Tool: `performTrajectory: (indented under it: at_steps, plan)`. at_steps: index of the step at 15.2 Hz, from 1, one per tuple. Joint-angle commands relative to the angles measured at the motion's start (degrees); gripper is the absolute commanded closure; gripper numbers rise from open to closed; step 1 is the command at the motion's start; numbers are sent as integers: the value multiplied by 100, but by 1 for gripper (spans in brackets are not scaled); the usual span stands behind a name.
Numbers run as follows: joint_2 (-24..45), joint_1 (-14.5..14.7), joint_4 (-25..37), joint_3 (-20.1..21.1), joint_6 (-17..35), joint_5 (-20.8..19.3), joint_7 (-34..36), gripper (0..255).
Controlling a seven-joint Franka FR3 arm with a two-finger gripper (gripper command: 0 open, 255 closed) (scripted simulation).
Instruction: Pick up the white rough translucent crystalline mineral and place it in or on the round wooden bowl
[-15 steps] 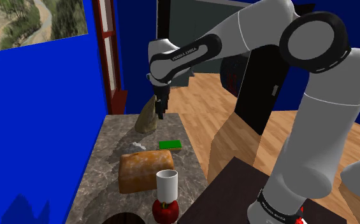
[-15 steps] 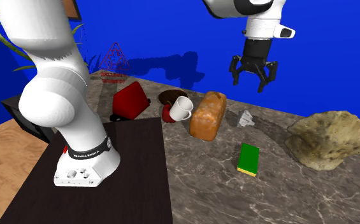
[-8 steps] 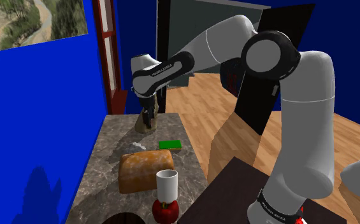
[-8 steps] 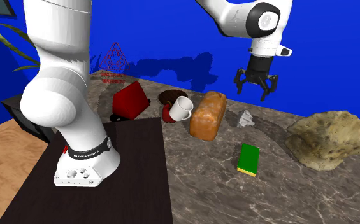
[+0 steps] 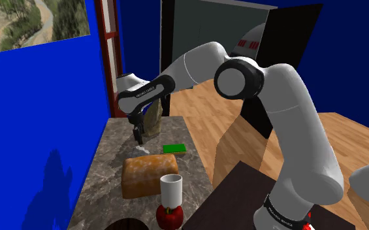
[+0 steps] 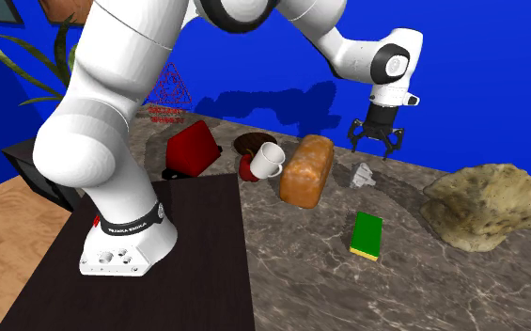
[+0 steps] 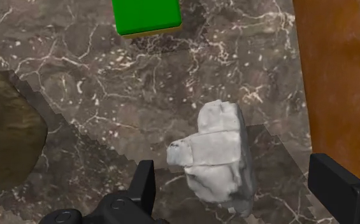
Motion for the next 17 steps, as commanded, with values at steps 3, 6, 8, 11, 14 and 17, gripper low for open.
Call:
performTrajectory:
  at_steps: [3, 6, 8, 11, 14, 17]
  plan:
    - [853, 135, 917, 65, -204, -91, -227, 0]
    - [931, 122, 813, 54, -21, -105, -216, 0]
    - [990, 113, 755, 46, 96, -114, -209, 0]
    - [1072, 102, 690, 36, 243, -127, -200, 0]
    - [1073, 102, 693, 36, 242, -127, -200, 0]
    - [1073, 102, 693, 36, 242, -127, -200, 0]
